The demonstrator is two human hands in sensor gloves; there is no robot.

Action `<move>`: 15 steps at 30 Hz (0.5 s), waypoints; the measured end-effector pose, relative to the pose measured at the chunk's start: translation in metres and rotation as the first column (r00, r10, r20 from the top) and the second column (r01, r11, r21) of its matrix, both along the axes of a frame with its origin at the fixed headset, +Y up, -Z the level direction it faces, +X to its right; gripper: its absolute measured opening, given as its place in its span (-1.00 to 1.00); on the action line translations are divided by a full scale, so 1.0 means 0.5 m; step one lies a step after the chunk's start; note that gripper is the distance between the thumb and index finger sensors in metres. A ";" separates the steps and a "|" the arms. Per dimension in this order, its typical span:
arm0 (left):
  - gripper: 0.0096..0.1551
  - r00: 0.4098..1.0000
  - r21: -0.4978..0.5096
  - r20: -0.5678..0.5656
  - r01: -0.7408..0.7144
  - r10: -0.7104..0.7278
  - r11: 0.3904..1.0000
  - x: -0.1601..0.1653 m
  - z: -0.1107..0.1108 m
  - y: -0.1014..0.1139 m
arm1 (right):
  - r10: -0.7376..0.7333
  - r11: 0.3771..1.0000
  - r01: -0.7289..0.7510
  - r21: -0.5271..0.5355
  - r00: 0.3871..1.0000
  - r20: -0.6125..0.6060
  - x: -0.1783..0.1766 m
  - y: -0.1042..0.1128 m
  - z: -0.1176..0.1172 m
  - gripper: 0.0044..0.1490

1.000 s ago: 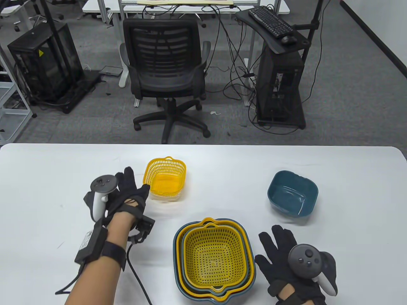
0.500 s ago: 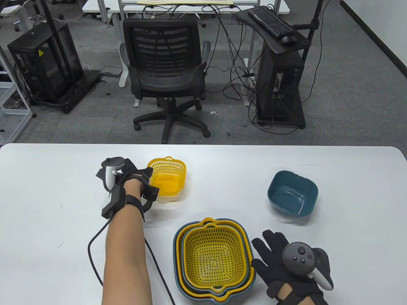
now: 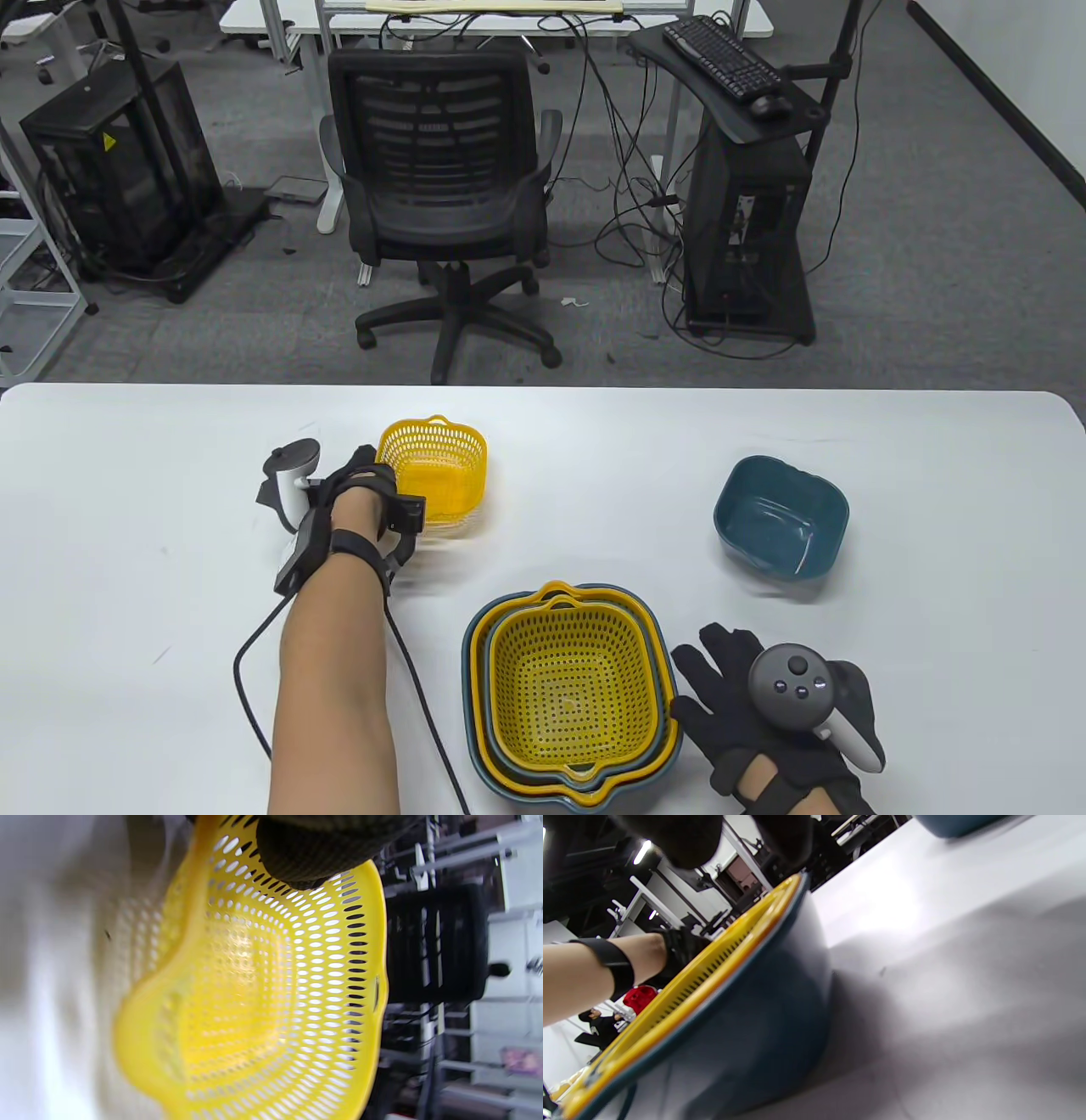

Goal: Nest basins with drain baskets

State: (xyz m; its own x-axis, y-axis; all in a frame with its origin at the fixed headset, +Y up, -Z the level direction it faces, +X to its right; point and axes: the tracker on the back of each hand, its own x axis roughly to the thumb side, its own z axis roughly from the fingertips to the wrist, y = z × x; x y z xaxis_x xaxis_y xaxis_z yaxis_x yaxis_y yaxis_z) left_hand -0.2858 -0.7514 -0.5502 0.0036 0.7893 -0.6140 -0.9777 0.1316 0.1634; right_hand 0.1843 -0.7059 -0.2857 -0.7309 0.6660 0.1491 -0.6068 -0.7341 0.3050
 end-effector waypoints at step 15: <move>-0.16 0.928 0.146 0.292 -0.282 0.231 0.948 0.080 0.274 0.174 | -0.089 0.996 0.089 0.026 0.996 -0.006 -0.011 0.008 0.006 0.02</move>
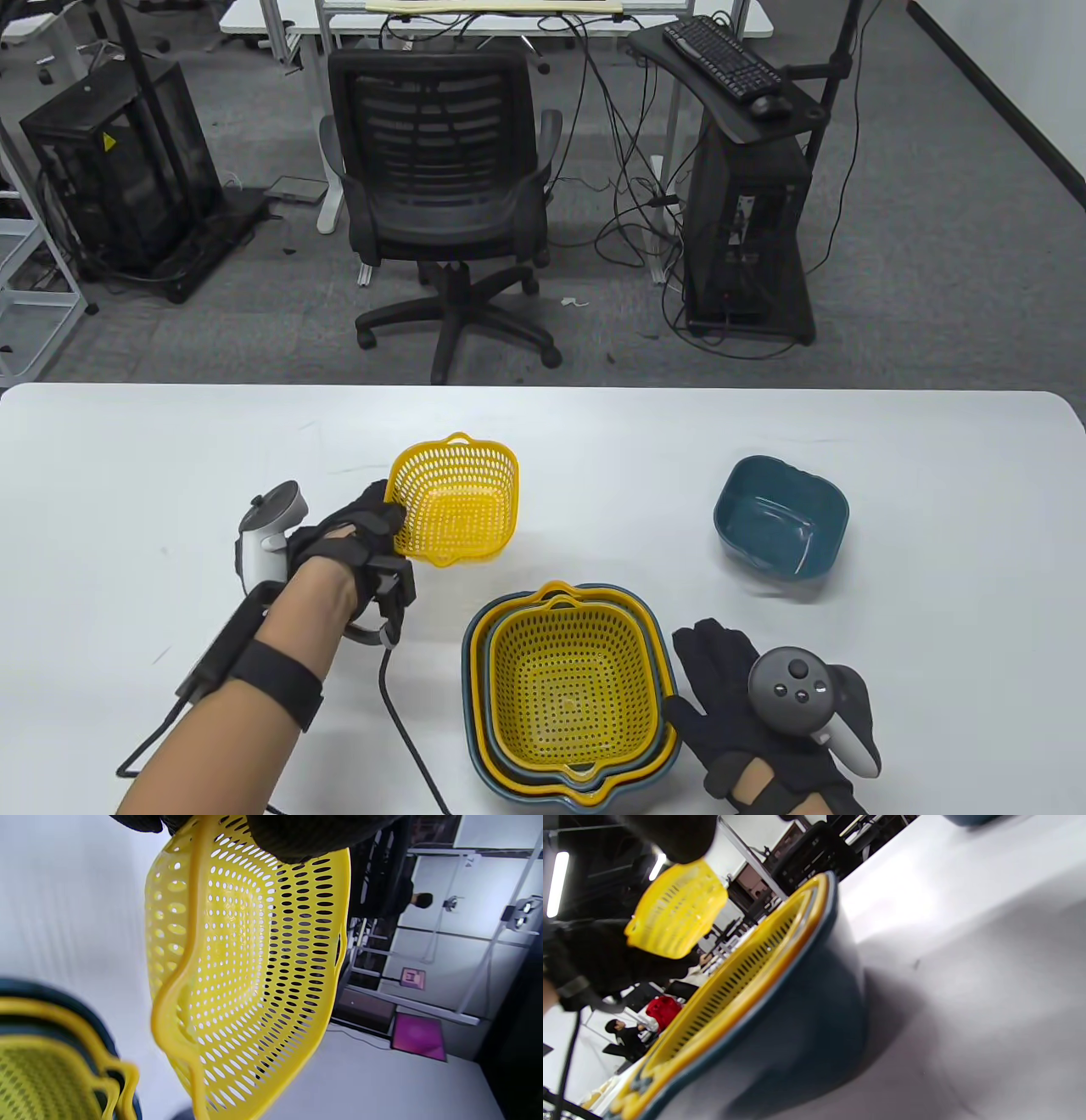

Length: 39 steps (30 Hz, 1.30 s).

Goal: Nest basins with drain baskets

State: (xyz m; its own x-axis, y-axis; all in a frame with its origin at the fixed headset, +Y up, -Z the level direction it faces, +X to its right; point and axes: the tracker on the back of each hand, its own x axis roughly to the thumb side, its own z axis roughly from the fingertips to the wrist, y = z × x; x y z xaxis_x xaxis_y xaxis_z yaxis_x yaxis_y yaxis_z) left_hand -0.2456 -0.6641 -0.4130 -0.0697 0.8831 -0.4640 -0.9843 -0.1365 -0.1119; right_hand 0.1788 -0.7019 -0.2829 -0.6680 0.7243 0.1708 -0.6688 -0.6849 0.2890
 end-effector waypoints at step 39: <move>-0.13 0.955 0.365 0.296 -0.088 -0.026 0.927 0.241 0.269 -0.099 | -0.548 0.833 0.505 0.227 0.811 0.205 -0.055 -0.006 0.033 -0.08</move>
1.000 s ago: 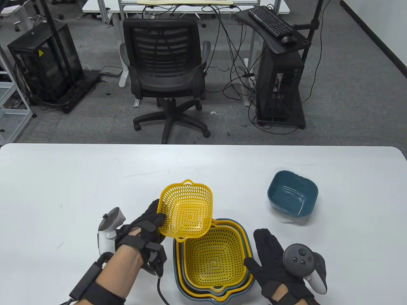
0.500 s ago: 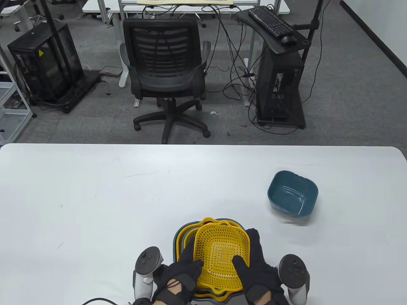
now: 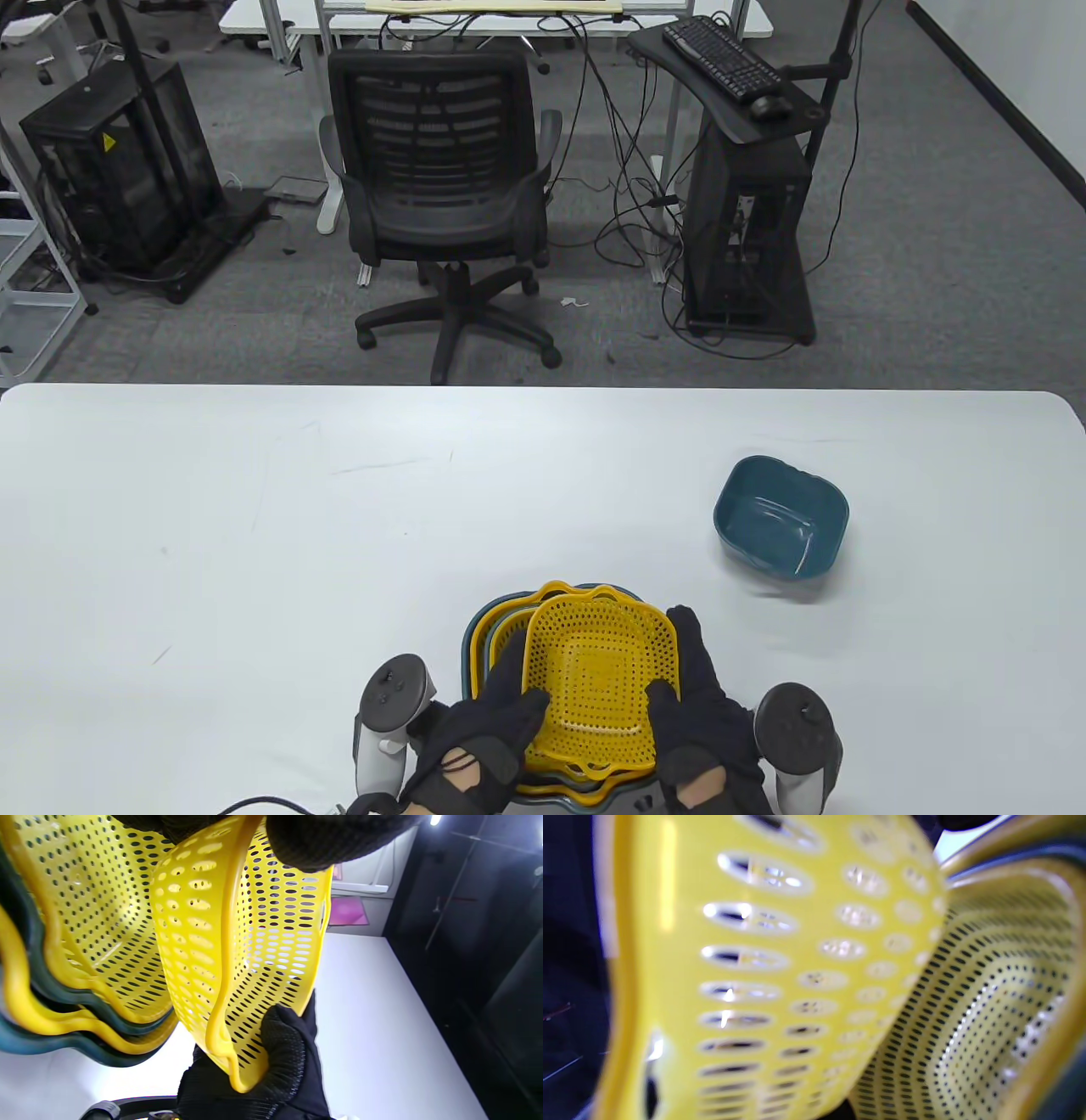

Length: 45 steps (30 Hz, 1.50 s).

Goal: Nest basins with drain baskets

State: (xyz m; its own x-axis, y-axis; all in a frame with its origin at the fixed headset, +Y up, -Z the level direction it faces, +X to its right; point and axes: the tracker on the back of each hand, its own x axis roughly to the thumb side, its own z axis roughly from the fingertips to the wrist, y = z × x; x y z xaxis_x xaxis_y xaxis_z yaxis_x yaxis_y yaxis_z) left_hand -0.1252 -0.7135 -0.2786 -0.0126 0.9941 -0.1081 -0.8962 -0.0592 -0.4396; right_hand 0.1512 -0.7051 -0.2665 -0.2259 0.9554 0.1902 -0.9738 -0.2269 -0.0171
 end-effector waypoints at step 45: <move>-0.21 0.791 0.065 -0.565 -0.242 0.235 0.968 -0.267 -0.115 -0.013 | 0.339 0.853 -0.063 -0.518 0.823 0.457 0.379 -0.123 -0.366 -0.09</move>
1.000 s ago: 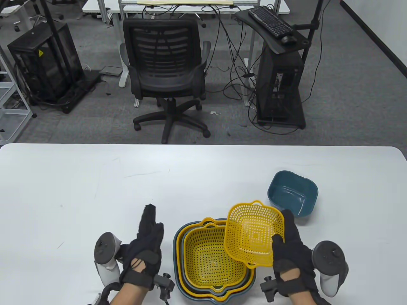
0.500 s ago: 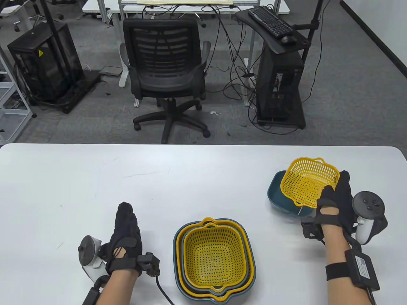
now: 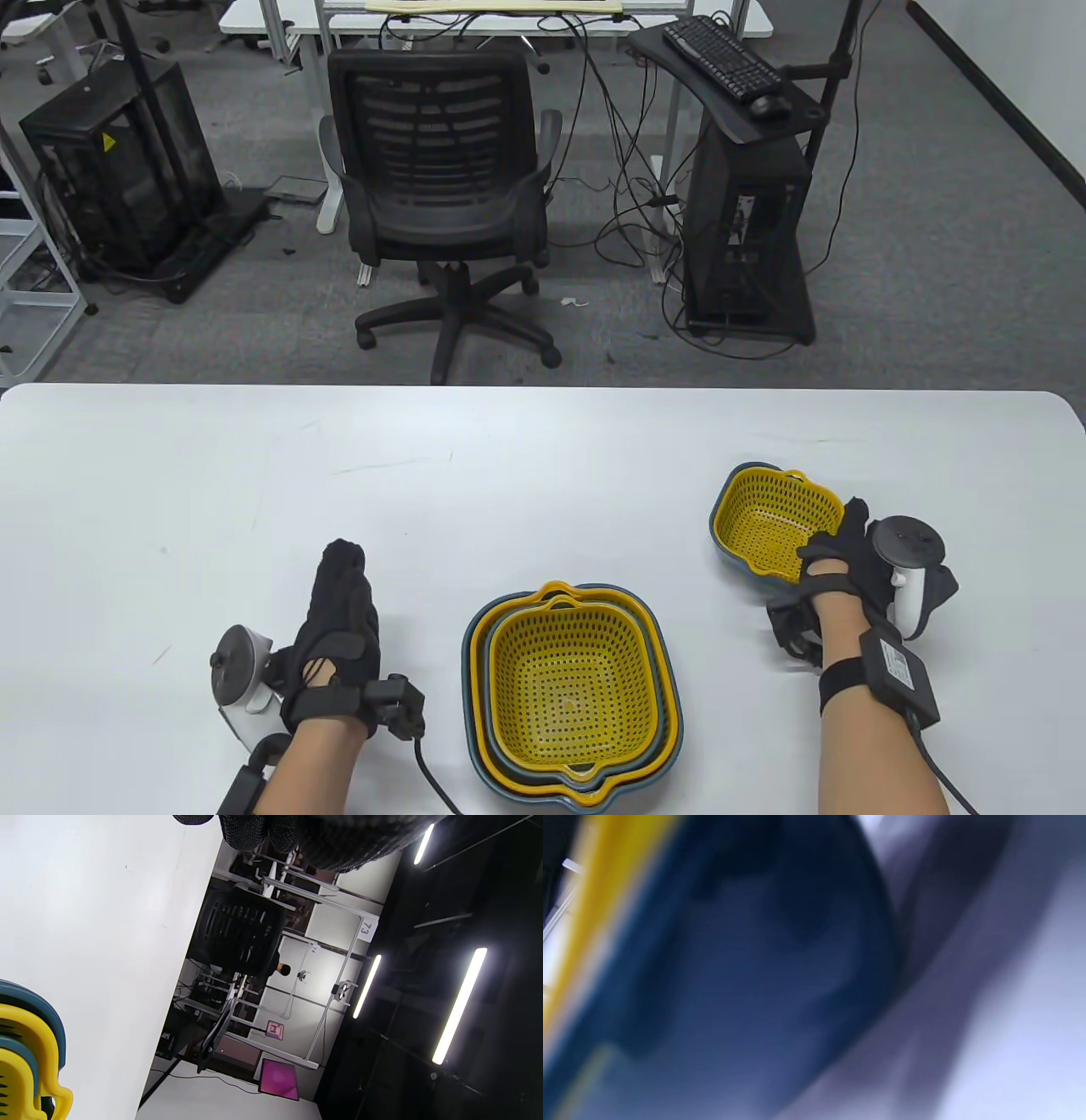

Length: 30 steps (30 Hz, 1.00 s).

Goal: Nest basins with drain baskets

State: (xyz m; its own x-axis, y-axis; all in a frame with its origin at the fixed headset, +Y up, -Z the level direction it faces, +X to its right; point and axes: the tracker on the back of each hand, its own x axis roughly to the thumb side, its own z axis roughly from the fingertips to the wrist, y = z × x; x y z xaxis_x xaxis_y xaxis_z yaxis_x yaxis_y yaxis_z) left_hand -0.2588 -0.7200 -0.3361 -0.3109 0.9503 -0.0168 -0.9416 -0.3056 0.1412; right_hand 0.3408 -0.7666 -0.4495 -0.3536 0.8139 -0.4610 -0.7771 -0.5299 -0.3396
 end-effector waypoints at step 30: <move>-0.21 0.998 -0.043 0.048 -0.036 0.038 0.998 0.013 0.004 0.003 | 0.089 0.978 -0.055 0.202 0.983 -0.163 -0.100 0.176 0.031 -0.29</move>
State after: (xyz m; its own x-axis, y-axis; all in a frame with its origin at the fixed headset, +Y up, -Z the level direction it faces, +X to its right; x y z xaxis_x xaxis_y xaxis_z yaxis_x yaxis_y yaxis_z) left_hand -0.2523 -0.7184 -0.3339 -0.3440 0.9362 -0.0728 -0.9358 -0.3353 0.1092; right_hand 0.2909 -0.6784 -0.4341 -0.4740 0.8517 -0.2233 -0.7945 -0.5230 -0.3085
